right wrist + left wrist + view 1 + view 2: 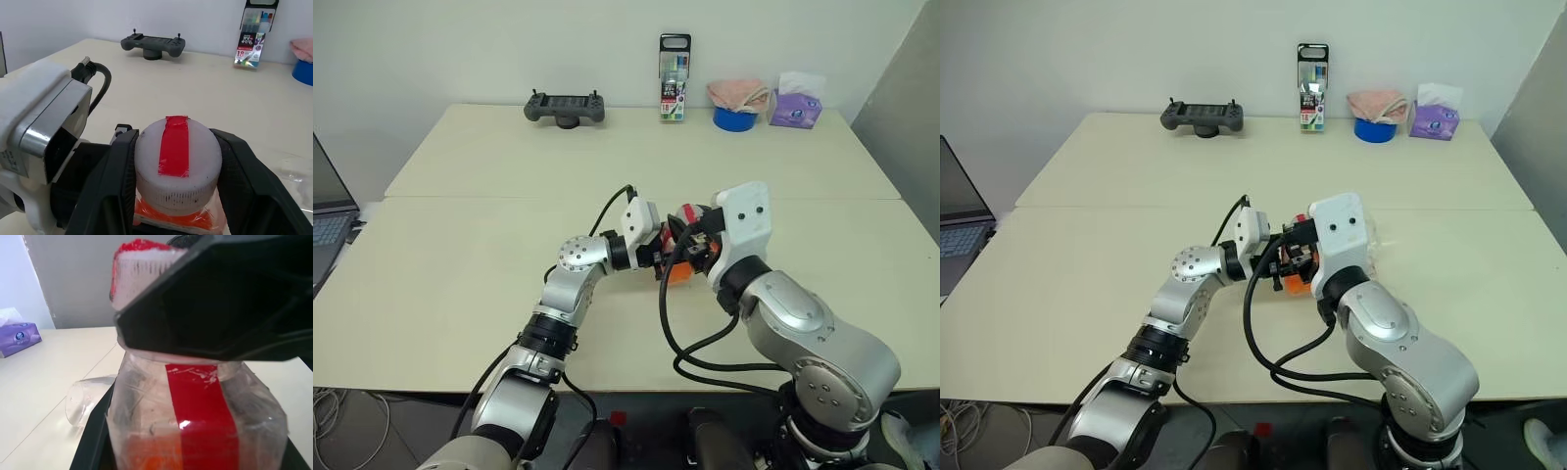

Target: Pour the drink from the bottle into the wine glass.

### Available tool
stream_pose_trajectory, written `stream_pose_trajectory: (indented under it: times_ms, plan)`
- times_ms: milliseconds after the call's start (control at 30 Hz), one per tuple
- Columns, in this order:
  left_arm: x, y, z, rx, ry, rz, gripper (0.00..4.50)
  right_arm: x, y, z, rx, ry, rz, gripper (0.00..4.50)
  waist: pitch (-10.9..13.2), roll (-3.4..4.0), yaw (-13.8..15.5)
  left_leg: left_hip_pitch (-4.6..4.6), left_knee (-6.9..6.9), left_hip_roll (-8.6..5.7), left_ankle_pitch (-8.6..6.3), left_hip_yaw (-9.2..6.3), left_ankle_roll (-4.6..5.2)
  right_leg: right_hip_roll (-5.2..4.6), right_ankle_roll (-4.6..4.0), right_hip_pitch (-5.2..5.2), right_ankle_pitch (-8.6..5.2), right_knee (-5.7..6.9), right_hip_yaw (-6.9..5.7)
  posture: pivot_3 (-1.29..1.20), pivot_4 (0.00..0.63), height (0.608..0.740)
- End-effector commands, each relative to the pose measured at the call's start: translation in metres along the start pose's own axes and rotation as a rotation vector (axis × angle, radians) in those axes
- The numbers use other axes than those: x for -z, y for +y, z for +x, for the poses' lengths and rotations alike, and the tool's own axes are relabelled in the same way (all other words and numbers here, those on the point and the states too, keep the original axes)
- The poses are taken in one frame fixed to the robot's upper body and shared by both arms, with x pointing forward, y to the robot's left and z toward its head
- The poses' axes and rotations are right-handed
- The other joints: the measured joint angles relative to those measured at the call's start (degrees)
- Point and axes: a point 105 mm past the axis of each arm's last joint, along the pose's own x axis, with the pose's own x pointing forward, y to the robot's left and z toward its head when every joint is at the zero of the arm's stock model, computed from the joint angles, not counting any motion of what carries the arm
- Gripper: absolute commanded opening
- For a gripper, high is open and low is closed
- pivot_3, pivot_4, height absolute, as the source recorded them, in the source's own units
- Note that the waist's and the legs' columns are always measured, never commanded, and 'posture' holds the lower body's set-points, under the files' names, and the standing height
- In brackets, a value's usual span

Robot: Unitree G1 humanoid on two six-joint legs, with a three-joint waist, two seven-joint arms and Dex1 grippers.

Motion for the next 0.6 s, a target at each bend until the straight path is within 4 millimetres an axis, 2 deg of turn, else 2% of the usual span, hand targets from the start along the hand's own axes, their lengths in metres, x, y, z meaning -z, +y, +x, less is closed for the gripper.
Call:
stream_pose_trajectory:
  times_ms: [33,133,233,300,433,600]
  plan:
    - [-0.010,-0.003,-0.003,0.024,-0.027,0.009,1.66,-0.026,0.008,-0.011,-0.311,-0.140,-0.086,1.86,0.0,0.00,0.0,0.00,0.00,-0.01,0.00,0.00,0.00,-0.01,0.12,0.03,-0.07,-0.03,0.00,0.00,0.150,0.740]
    - [-0.010,-0.009,-0.003,0.051,-0.024,-0.009,1.66,-0.022,0.018,-0.020,-0.707,-0.089,-0.109,1.87,0.0,0.00,0.0,0.08,0.01,-0.03,-0.01,0.04,0.03,-0.01,0.14,0.15,-0.08,-0.08,0.00,0.00,0.150,0.740]
    - [-0.011,-0.015,-0.001,0.073,-0.021,-0.016,1.66,-0.023,0.013,-0.024,-1.009,-0.019,-0.167,1.87,0.0,0.00,-0.2,0.13,0.02,0.03,-0.01,0.06,0.04,0.05,0.13,0.16,-0.08,-0.03,-0.01,0.00,0.150,0.740]
    - [-0.013,-0.017,-0.001,0.079,-0.022,-0.026,1.65,-0.030,0.004,-0.011,-1.064,-0.037,-0.155,1.87,0.0,0.00,-0.3,0.15,0.00,0.06,0.00,0.01,0.06,0.08,0.13,0.16,-0.08,-0.01,-0.05,0.00,0.150,0.740]
    - [-0.017,-0.028,-0.006,0.111,-0.016,-0.058,1.65,-0.026,-0.007,0.001,-1.194,0.003,-0.195,1.87,0.0,0.01,-0.6,0.22,-0.03,0.18,0.00,0.00,0.06,0.19,0.13,0.16,-0.08,0.05,-0.05,0.00,0.150,0.740]
    - [-0.014,-0.036,-0.014,0.131,0.019,-0.093,1.65,-0.028,-0.011,-0.002,-1.271,0.001,-0.205,1.87,0.0,0.00,-0.1,0.08,-0.02,0.06,-0.01,-0.01,0.04,0.01,-0.12,0.09,0.07,0.00,-0.05,0.00,0.150,0.740]
